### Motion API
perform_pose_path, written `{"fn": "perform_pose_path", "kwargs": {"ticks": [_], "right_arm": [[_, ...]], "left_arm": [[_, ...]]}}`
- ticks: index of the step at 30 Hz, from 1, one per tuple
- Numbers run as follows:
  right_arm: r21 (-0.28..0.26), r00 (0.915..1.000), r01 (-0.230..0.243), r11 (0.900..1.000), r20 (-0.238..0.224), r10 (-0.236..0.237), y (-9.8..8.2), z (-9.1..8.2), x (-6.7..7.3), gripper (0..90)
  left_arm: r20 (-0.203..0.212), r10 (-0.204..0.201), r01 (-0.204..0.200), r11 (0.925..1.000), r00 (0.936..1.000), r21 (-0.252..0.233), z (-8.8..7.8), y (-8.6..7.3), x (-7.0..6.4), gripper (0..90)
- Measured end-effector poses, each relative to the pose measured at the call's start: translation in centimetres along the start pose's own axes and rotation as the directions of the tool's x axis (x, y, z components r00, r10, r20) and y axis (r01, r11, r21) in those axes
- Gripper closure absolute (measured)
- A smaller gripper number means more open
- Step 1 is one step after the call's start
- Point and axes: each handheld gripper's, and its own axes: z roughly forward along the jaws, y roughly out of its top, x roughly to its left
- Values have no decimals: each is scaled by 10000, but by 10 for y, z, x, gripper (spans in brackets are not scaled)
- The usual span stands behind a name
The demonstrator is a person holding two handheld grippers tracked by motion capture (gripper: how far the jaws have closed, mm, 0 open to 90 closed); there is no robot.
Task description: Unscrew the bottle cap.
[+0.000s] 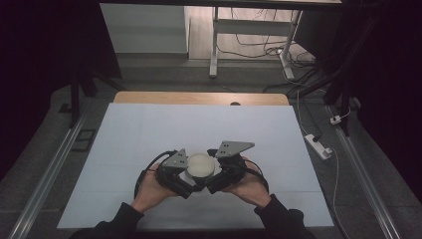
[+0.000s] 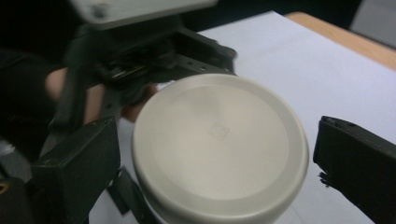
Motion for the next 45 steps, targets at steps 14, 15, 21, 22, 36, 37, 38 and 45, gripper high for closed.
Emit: {"fn": "perform_pose_path", "kwargs": {"ticks": [14, 15, 21, 22, 36, 37, 38, 45], "right_arm": [[201, 9997, 226, 9995, -5, -226, -4, 7, 4, 70], [250, 9993, 276, 9993, -278, -269, -5, 7, 2, 70], [222, 9919, 345, 9992, -1228, -316, -6, 3, -4, 71], [217, 9907, 381, 9990, -1317, -349, -6, 3, -4, 71], [-289, 9972, 335, 9990, -656, -353, 1, -9, -4, 71], [-289, 9972, 335, 9990, -656, -353, 1, -9, -4, 71], [-301, 9976, 332, 9990, -605, -350, 1, -10, -4, 71], [-315, 9989, 264, 9992, -387, -276, 0, -14, -4, 71]], "left_arm": [[260, 114, -117, 9999, 9996, 92, 4, 1, -4, 73], [652, 292, -298, 9995, 9974, 82, 4, 0, -3, 73], [1252, 700, -711, 9975, 9897, 45, 2, 0, -1, 73], [1302, 714, -723, 9974, 9889, 22, 2, -1, -1, 73], [771, 435, -444, 9990, 9961, 98, 0, -3, 4, 73], [710, 384, -391, 9992, 9967, 84, -1, -3, 5, 73], [663, 392, -400, 9991, 9970, 104, -2, -4, 6, 73], [274, 50, -50, 10000, 9996, 1, -6, -7, 12, 73]]}}
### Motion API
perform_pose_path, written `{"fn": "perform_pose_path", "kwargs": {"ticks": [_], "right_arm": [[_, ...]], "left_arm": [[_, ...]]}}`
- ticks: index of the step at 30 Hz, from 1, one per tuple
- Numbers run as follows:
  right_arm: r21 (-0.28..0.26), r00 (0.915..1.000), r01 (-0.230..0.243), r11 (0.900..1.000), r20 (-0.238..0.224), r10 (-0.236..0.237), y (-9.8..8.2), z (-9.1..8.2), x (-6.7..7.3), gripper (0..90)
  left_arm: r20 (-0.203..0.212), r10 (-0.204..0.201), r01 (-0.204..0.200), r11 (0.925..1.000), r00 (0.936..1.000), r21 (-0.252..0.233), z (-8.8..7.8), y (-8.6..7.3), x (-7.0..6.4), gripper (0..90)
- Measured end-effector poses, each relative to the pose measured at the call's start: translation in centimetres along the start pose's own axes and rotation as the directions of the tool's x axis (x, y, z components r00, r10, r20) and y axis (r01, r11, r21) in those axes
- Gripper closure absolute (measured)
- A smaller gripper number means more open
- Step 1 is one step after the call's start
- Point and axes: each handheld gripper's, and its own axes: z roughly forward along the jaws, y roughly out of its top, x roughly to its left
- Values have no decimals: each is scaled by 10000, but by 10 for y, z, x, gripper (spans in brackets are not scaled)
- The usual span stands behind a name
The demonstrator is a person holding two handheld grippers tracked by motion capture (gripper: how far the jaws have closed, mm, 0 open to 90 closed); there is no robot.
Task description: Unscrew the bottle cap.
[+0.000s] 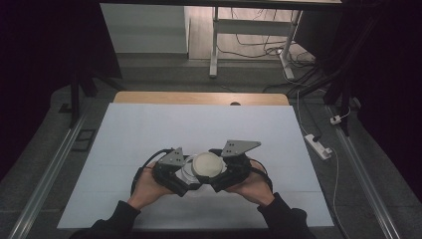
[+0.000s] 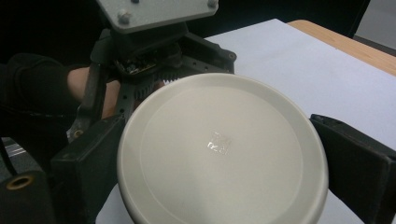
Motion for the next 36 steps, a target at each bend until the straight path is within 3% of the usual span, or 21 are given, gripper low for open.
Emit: {"fn": "perform_pose_path", "kwargs": {"ticks": [22, 36], "right_arm": [[145, 9992, -125, 9998, 394, 119, -13, -9, 9, 71], [269, 9995, -152, 9995, 272, 145, -24, -8, 18, 71]], "left_arm": [[-779, -487, 482, 9988, 9958, -80, -11, -8, 15, 73], [-1150, -735, 714, 9972, 9907, -219, -15, -11, 20, 73]]}}
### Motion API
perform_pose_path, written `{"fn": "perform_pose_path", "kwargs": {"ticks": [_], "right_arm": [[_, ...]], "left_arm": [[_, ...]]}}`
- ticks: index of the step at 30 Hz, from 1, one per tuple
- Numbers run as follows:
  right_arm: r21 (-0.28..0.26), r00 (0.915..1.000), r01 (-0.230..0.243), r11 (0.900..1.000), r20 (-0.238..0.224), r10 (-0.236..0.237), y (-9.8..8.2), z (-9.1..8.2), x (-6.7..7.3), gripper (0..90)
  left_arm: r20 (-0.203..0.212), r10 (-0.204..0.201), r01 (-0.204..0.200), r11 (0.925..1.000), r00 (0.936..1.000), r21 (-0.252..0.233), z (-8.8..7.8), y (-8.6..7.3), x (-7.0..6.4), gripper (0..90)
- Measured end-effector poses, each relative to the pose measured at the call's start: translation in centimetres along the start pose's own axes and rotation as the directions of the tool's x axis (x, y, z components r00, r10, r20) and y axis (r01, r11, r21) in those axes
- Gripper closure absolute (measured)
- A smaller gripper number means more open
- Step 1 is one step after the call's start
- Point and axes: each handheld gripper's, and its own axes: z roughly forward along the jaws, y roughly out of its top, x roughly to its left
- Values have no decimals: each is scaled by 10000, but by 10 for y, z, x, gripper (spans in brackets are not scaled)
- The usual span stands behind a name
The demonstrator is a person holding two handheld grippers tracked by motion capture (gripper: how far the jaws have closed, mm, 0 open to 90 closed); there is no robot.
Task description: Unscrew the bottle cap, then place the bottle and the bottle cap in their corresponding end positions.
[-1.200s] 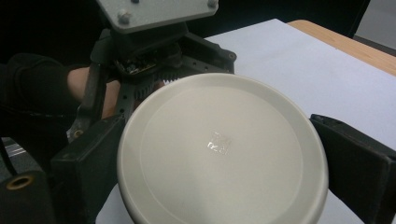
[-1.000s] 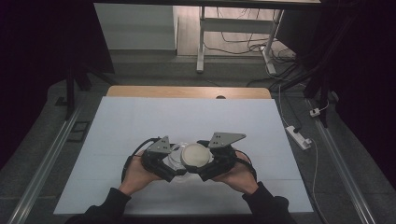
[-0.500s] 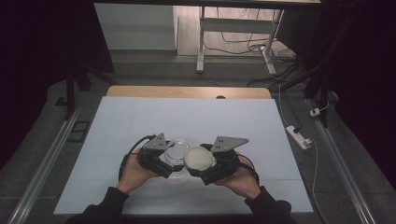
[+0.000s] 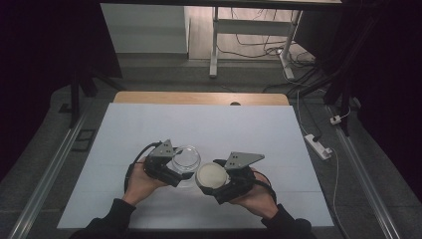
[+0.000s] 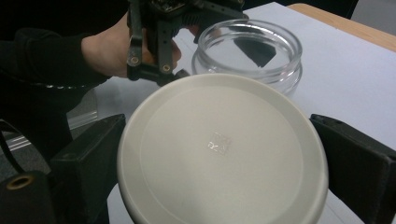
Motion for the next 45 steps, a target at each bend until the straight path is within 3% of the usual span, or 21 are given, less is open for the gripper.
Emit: {"fn": "perform_pose_path", "kwargs": {"ticks": [17, 45], "right_arm": [[198, 9997, 241, 9995, 88, -243, -12, 2, 10, 71], [800, 9986, 521, 9954, -101, -514, -33, 29, 17, 71]], "left_arm": [[-242, -130, 124, 9996, 9996, -254, 1, 11, 8, 73], [-622, -211, 198, 9995, 9978, -227, 32, 29, 41, 73]]}}
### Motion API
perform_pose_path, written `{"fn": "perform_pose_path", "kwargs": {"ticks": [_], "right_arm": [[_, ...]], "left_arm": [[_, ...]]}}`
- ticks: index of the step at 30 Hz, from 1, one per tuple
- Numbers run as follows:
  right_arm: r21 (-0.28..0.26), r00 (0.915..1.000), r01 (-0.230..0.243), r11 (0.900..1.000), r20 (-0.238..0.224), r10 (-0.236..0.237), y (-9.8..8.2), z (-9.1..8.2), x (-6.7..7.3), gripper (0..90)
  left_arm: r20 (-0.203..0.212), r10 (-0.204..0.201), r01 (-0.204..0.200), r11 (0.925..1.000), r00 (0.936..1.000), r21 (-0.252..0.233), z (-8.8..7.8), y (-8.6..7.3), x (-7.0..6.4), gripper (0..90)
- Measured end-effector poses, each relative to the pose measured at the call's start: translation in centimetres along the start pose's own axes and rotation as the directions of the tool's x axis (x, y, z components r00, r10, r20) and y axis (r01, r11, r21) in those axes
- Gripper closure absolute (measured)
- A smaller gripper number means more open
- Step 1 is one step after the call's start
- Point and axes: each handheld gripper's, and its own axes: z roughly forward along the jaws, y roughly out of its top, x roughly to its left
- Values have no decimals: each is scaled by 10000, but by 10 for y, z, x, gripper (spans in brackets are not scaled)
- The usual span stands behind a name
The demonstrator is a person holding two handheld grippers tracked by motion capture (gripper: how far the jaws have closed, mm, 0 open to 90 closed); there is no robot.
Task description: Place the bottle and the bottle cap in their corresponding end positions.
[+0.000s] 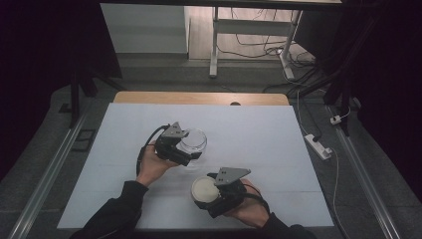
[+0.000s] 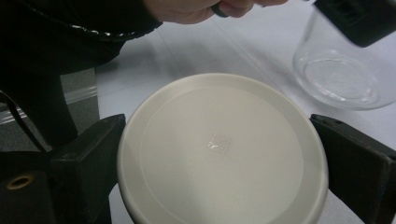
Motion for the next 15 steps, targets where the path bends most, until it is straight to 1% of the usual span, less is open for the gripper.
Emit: {"fn": "perform_pose_path", "kwargs": {"ticks": [10, 15], "right_arm": [[178, 10000, 43, 9998, 83, -45, -6, 13, -1, 71], [359, 9999, 1, 9994, 122, -6, -9, 20, -3, 71]], "left_arm": [[52, 95, -95, 9999, 9999, -48, 14, 8, 4, 73], [50, 65, -65, 10000, 10000, -30, 21, 9, 7, 73]]}}
